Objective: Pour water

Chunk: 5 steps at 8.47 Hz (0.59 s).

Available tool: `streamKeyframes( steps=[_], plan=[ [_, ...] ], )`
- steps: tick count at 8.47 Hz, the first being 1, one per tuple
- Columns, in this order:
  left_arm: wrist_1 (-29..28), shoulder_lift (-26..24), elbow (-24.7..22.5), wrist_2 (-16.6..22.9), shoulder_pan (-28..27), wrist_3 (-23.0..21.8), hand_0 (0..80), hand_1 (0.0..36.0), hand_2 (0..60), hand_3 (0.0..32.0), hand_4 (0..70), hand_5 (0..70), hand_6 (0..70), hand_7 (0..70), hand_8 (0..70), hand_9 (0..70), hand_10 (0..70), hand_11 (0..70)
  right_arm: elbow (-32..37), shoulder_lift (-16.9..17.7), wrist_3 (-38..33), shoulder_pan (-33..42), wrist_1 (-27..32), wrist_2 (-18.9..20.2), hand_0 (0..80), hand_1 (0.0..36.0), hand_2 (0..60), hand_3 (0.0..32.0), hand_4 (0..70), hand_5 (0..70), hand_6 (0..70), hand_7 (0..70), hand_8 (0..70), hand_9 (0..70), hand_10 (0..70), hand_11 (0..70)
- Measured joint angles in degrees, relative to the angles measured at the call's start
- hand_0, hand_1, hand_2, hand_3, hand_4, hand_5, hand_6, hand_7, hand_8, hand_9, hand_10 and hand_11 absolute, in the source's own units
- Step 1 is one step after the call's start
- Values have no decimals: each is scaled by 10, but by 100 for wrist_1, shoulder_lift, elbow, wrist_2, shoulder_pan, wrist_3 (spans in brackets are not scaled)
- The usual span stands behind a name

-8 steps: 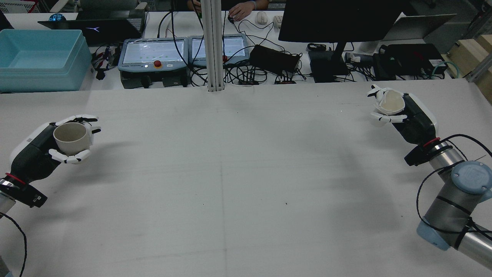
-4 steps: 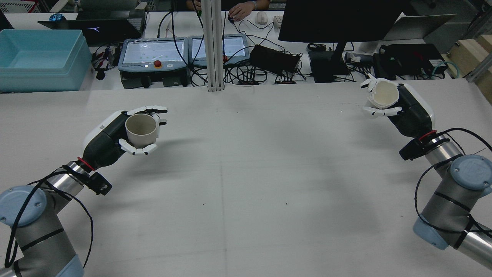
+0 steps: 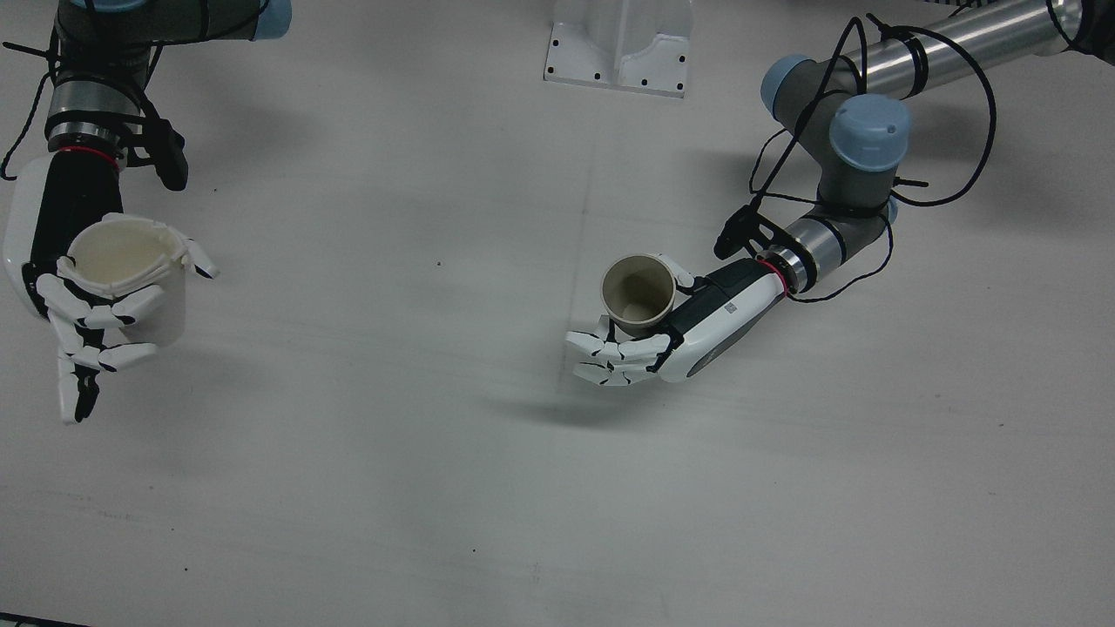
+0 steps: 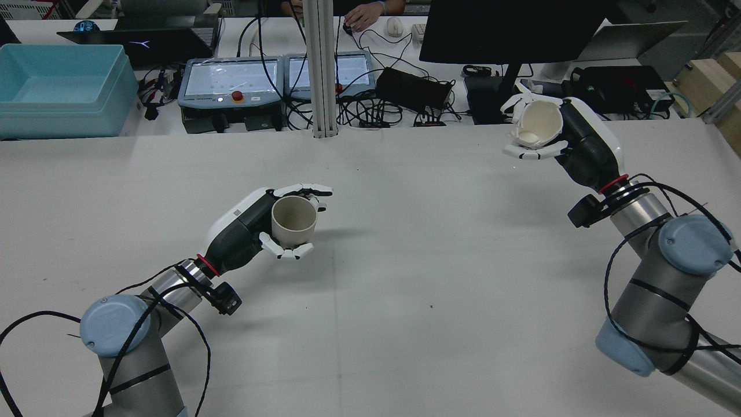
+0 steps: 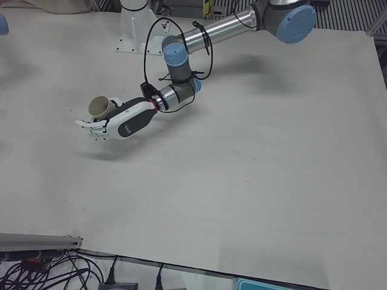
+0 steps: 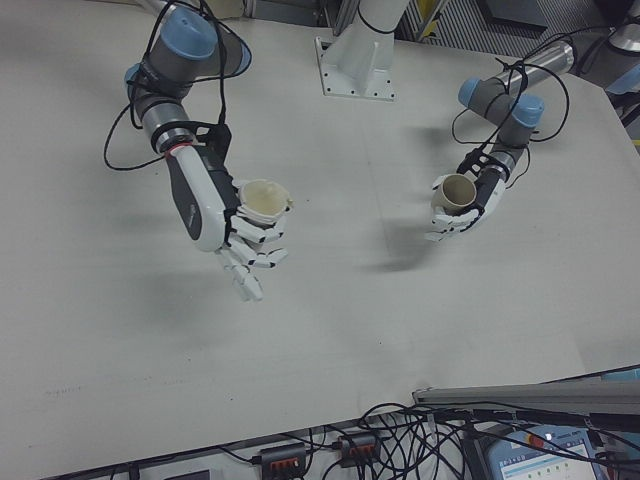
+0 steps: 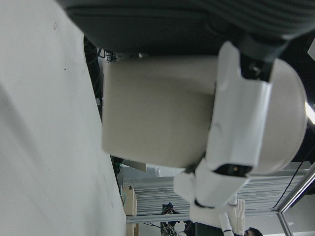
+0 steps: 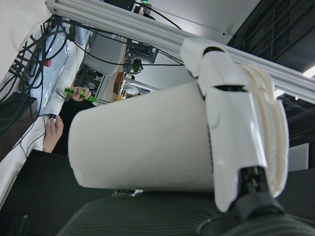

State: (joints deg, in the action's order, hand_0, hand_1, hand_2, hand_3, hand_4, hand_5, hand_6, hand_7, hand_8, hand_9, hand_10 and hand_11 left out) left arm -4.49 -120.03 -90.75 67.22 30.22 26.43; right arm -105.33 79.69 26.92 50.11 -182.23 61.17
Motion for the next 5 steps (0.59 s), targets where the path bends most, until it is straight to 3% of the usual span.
streamKeyframes(
  steps=[1, 3, 4, 5],
  plan=[
    [12, -52, 25, 0, -127, 27, 800, 360, 600, 0, 312, 200, 476, 700, 533, 700, 148, 249, -248, -349, 573, -143, -288, 8, 800, 343, 322, 0, 465, 598, 268, 441, 43, 74, 37, 81],
    [21, -94, 12, 1, -231, 37, 800, 360, 600, 0, 310, 202, 476, 700, 532, 700, 148, 249, -735, -1005, 1950, -428, -848, 10, 800, 352, 329, 0, 475, 633, 268, 434, 43, 72, 45, 93],
    [32, -146, 9, 7, -245, 40, 800, 360, 600, 0, 309, 201, 474, 697, 532, 700, 147, 248, -977, -1151, 2697, -599, -1052, 3, 800, 359, 354, 0, 481, 660, 270, 433, 44, 72, 44, 94],
    [46, -215, 23, 20, -266, 41, 800, 360, 600, 0, 309, 199, 473, 697, 531, 700, 147, 248, -1131, -1230, 3388, -846, -1162, -13, 791, 360, 430, 0, 477, 683, 264, 416, 42, 69, 43, 92]
  ],
)
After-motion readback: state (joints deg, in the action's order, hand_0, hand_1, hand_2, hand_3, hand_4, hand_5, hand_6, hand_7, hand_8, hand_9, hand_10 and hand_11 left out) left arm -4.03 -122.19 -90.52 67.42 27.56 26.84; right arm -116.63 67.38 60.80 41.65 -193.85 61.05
